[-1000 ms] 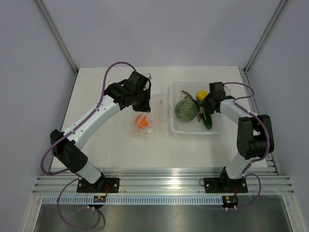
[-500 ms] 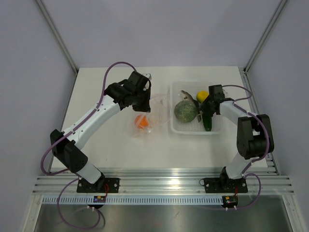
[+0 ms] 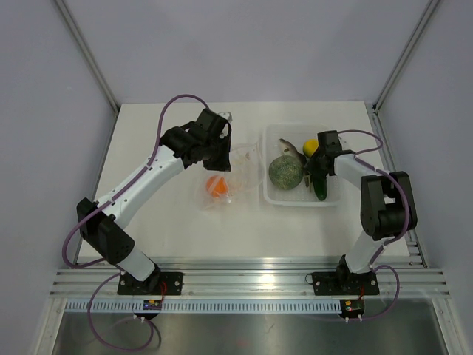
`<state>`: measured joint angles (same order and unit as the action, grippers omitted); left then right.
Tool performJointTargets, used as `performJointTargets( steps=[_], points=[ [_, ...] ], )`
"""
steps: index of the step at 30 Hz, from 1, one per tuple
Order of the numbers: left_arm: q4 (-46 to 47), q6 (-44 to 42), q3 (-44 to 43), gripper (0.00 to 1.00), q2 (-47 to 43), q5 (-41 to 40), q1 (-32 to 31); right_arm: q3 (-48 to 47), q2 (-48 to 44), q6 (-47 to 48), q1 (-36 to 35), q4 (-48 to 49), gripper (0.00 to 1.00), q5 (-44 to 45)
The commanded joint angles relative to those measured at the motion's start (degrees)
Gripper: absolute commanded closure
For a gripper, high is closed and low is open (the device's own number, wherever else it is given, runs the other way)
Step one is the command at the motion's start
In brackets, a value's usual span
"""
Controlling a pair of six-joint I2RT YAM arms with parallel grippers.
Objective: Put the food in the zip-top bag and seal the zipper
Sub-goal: Pick up the fake fruit from the bin.
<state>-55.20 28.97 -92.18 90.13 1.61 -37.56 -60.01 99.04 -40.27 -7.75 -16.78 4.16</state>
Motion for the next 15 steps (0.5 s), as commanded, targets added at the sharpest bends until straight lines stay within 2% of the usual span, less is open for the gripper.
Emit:
performJointTargets(
  steps=[1,2,5,6,15],
  points=[
    [2.55,0.12,0.78,1.0,-0.13,1.82,0.12,0.15,2.12,2.66,0.01,-2.56,0.61,5.07],
    [2.55,0.12,0.95,1.0,-0.21,1.73,0.12,0.33,1.25,2.74,0.1,-2.21,0.76,5.06],
    [2.55,0.12,1.13,1.0,-0.39,1.73,0.12,0.51,-1.74,2.57,0.1,-2.56,0.97,6.11],
    [2.55,0.12,1.21,1.0,-0.39,1.73,0.12,0.51,-2.71,2.57,0.1,-3.26,1.0,6.47],
    [3.17,0.3,1.92,1.0,-1.01,1.73,0.12,-0.37,-19.22,3.71,0.01,-8.7,1.0,6.56]
  ],
)
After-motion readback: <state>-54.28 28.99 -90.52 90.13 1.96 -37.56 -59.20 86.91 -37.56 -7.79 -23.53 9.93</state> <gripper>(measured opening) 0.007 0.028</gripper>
